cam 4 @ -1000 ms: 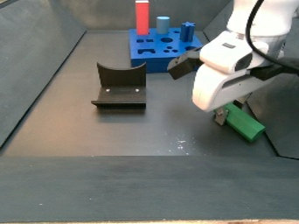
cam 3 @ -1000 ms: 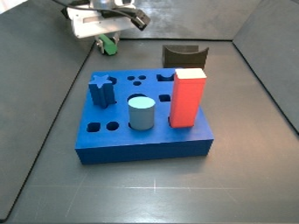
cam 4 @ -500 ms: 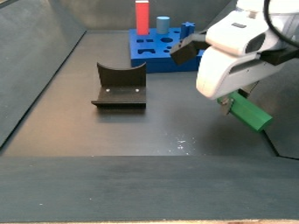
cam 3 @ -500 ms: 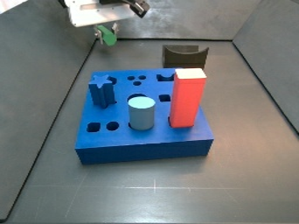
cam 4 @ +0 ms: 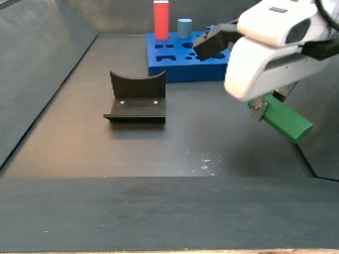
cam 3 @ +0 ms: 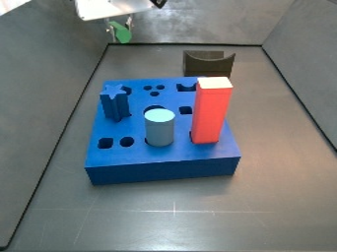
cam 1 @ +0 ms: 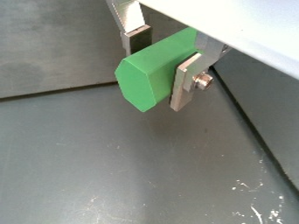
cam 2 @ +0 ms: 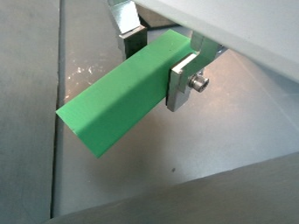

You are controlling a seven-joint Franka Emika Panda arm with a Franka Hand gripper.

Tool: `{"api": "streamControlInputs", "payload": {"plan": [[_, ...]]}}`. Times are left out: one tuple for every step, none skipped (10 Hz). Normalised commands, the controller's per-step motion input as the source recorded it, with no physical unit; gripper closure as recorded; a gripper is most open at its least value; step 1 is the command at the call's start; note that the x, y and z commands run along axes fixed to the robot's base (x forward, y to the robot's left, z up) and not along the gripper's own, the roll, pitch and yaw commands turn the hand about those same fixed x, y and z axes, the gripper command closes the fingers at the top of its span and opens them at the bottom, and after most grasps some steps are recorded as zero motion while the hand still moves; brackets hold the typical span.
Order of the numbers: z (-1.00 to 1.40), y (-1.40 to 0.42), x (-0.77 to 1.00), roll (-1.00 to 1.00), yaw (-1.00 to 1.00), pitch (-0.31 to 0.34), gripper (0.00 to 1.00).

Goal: Pick up the hexagon object. Move up. Place the hexagon object on the fixture. Regrasp the hexagon object. Move to above the board. Insert the hexagon object.
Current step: Place the hexagon object on the fixture.

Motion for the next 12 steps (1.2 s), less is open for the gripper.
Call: {"api": "streamControlInputs", "payload": {"plan": [[1.0, 0.0, -0.02, 0.06, -0.02, 0.068, 1.0], [1.0, 0.0, -0.03, 0.07, -0.03, 0.075, 1.0], [1.0, 0.0, -0.03, 0.09, -0.02, 0.084, 1.0], [1.0, 0.0, -0.04, 0.11, -0.01, 0.088, 1.0], [1.0, 0.0, -0.04, 0.12, 0.0, 0.091, 1.0], [1.0, 0.0, -0.04, 0.13, 0.0, 0.095, 1.0], [1.0, 0.0, -0.04, 0.14, 0.01, 0.097, 1.0], [1.0, 0.0, -0.05, 0.15, 0.02, 0.1, 1.0], [1.0, -0.01, -0.05, 0.16, 0.03, 0.097, 1.0], [1.0, -0.01, -0.05, 0.15, 0.03, 0.097, 1.0], [1.0, 0.0, -0.05, 0.16, 0.03, 0.097, 1.0], [1.0, -0.01, -0.05, 0.16, 0.04, 0.096, 1.0]]}}
